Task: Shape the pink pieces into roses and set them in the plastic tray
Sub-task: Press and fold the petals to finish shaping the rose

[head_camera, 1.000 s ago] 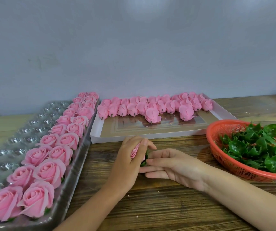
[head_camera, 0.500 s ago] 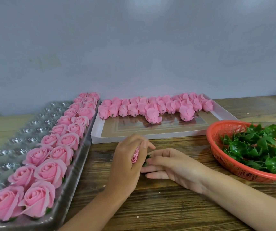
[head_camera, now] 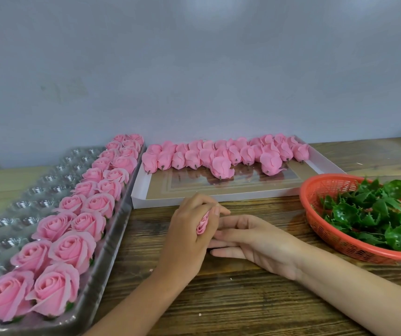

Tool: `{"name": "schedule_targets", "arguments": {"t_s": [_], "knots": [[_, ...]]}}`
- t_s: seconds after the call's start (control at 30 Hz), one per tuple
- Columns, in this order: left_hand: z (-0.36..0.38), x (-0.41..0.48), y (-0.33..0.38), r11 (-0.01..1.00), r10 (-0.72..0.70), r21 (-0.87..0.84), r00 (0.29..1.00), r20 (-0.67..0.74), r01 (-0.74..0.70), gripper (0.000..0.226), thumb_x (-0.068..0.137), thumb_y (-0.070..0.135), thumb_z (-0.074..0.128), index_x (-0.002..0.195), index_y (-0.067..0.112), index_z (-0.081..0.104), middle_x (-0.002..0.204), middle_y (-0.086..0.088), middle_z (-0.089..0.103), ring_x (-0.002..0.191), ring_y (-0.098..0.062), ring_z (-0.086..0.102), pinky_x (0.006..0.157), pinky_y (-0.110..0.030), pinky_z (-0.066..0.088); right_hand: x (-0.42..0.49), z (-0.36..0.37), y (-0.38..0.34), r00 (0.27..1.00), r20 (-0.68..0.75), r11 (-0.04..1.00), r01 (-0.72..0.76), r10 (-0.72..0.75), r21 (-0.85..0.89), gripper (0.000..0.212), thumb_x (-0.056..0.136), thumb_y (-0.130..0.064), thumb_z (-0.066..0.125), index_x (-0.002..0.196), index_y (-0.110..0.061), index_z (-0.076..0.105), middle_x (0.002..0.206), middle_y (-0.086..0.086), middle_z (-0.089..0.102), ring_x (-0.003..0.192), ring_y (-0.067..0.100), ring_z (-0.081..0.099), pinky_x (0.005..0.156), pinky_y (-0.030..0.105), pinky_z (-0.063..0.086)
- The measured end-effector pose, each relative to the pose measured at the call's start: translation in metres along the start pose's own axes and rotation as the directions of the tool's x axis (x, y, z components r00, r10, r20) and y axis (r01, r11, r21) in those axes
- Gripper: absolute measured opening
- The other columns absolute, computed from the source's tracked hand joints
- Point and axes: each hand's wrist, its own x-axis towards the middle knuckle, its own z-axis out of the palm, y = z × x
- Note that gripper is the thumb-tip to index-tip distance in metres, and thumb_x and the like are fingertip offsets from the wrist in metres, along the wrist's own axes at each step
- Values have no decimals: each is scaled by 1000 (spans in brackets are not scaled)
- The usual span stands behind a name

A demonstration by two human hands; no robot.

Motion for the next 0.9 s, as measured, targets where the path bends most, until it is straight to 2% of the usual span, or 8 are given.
{"name": "schedule_targets", "arguments": {"t_s": [0.2,0.4,0.53,0.67,0.8,0.9], "knots": [[-1,0,-2,990,-110,-90,993,-34,106,40,93,46,34,99,27,69,99,15,61,101,-6,56,91,-31,45,-1,-2,-2,999,45,1000,-14,14,6,36,95,-1,56,131,0,56,125,16,68,116,19,66,87,21,56],[0,0,-3,992,-114,-65,993,-26,112,36,94,45,36,97,30,69,98,17,61,106,-5,56,92,-18,39,-3,-2,0,998,65,1000,26,-26,4,42,91,0,60,132,0,54,127,21,65,117,21,66,94,25,55],[1,1,-7,992,-127,-28,992,-6,127,40,92,50,34,97,30,69,97,17,60,104,-4,55,89,-13,37,-4,-1,0,996,74,998,59,-58,-10,44,86,-5,64,129,-1,57,124,18,68,117,21,65,93,24,55],[2,2,-9,986,-163,-18,987,11,163,41,90,54,34,97,33,68,98,16,61,103,-1,55,89,-17,39,-4,0,2,994,66,996,92,-91,-13,42,85,-6,66,127,-2,59,121,17,69,116,22,66,92,25,55],[1,2,-11,971,-232,-52,972,38,234,39,90,54,35,97,33,68,98,11,64,99,-1,58,87,-22,44,-3,2,7,988,26,978,152,-149,-146,33,94,0,61,126,-7,61,115,15,72,112,20,68,89,24,56],[-2,2,-10,929,-294,-207,951,94,308,41,90,52,38,99,28,70,95,7,69,94,-3,63,81,-17,46,-3,7,11,975,-14,934,209,-223,-289,38,91,2,65,124,-17,62,101,11,76,99,16,72,81,23,58]]}}
